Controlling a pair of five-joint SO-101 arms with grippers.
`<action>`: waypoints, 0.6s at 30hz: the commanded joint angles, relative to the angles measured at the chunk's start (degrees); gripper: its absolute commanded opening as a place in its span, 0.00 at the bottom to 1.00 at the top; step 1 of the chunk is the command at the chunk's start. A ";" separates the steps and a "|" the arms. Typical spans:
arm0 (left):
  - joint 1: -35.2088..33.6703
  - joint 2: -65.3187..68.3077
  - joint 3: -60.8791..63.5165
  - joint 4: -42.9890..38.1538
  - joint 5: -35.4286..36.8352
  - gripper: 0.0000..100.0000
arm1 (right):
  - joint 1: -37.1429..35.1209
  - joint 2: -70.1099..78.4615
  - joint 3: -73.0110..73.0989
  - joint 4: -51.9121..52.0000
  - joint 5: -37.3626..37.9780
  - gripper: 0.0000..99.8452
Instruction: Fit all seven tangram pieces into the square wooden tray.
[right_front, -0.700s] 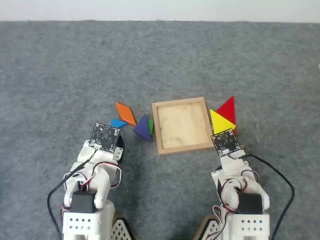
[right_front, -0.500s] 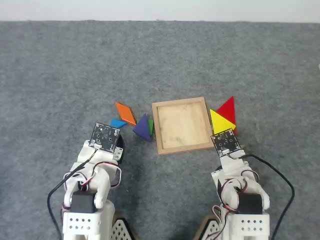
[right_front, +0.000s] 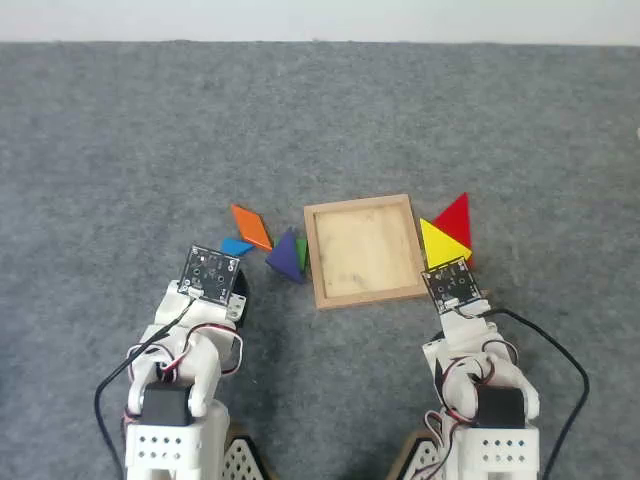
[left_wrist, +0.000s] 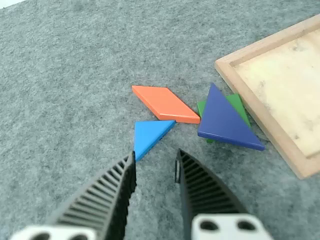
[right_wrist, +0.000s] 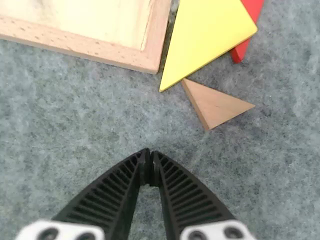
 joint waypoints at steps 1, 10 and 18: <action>-0.18 -0.26 -0.66 0.26 -0.70 0.13 | 0.84 -0.57 1.05 0.31 -0.09 0.01; -0.09 -0.26 -0.66 0.26 -0.70 0.13 | 4.44 -0.48 -0.62 -6.55 15.74 0.01; -0.09 -0.26 -0.66 0.26 -0.70 0.13 | 8.13 -0.22 -7.74 -1.45 12.48 0.01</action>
